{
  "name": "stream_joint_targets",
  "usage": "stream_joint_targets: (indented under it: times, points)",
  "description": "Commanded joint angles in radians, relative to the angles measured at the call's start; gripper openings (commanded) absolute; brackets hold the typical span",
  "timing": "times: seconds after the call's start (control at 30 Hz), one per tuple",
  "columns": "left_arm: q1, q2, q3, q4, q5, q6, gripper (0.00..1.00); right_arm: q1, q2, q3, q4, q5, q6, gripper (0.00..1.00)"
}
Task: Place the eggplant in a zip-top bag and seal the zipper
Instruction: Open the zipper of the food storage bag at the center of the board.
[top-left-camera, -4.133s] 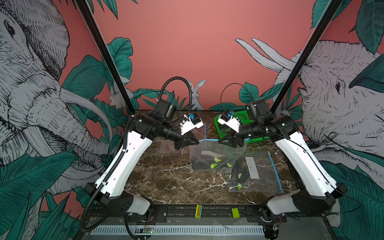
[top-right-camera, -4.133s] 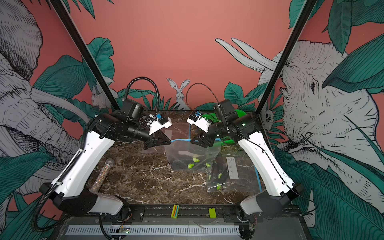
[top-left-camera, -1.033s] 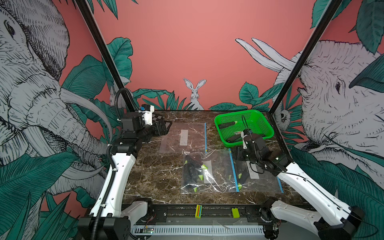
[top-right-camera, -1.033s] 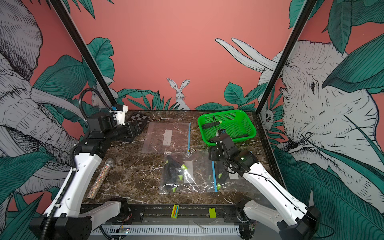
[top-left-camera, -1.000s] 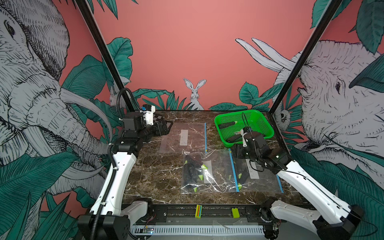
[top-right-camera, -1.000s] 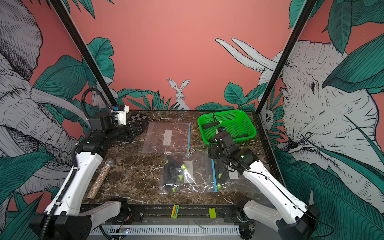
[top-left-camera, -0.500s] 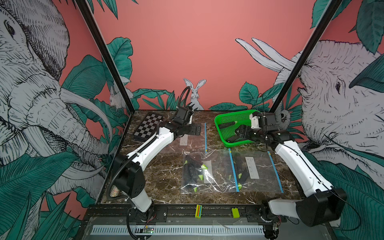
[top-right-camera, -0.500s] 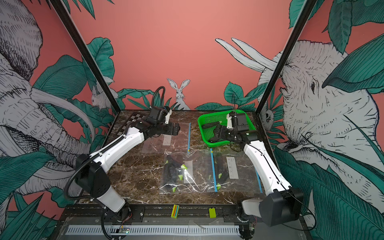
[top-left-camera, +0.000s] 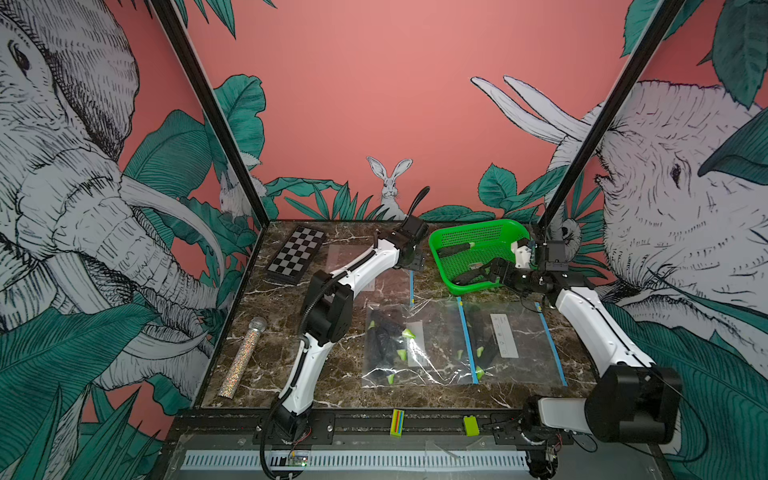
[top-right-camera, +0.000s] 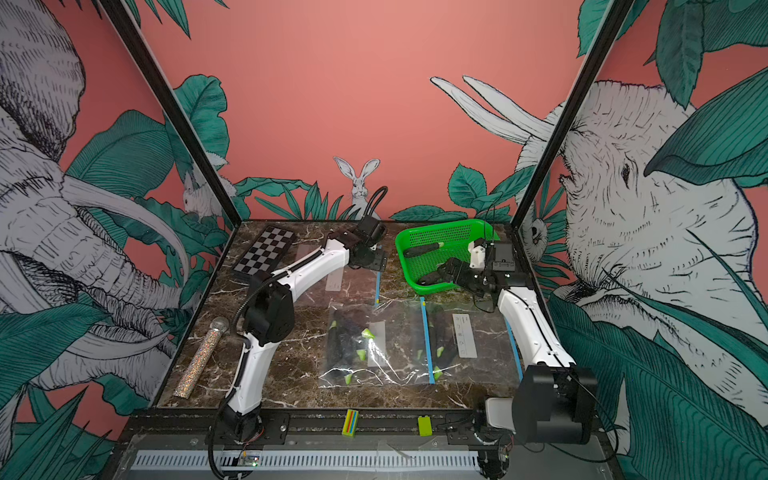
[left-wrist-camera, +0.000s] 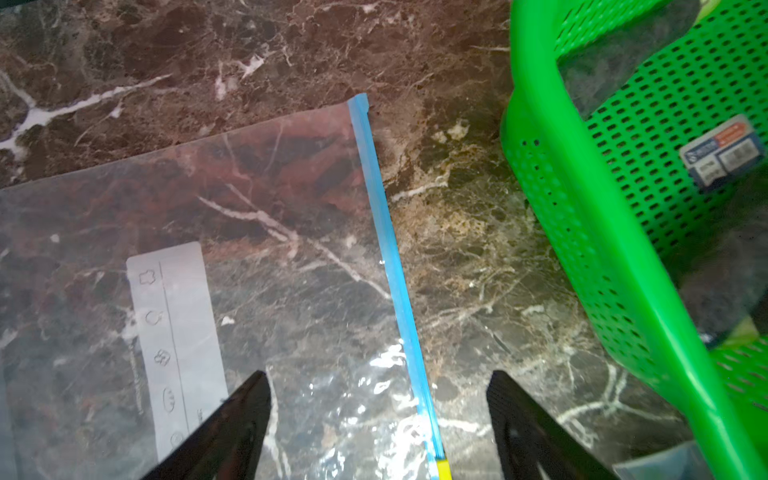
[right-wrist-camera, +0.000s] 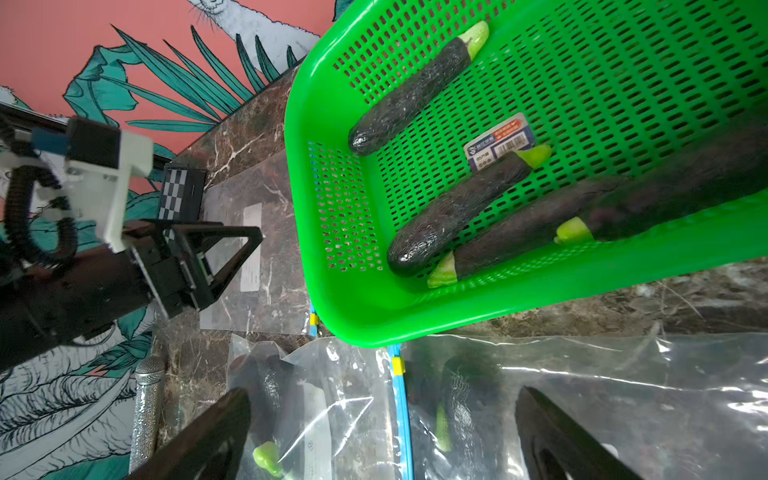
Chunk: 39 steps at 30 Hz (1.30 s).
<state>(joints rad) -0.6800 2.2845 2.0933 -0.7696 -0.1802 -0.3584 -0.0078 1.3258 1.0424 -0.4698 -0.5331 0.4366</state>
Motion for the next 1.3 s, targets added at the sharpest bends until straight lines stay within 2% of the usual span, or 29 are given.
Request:
stream_joint_targets:
  times: [0.0,0.47,0.7,1.1,1.27]
  points:
    - [0.002,0.044,0.084,-0.087,-0.010,0.006,0.82,-0.005,0.012,-0.011,0.054,-0.056,-0.023,0.97]
    - [0.002,0.210,0.233,-0.135,-0.039,0.036,0.77,-0.006,0.019,-0.068,0.075,-0.080,-0.044,0.96]
    - [0.005,0.243,0.232,-0.126,-0.058,0.046,0.67,-0.006,0.016,-0.078,0.076,-0.079,-0.048,0.95]
    - [0.019,0.265,0.233,-0.100,-0.038,0.056,0.65,-0.006,0.032,-0.077,0.082,-0.089,-0.050,0.94]
    - [0.027,0.265,0.231,-0.101,-0.047,0.065,0.56,-0.006,0.031,-0.072,0.072,-0.080,-0.057,0.94]
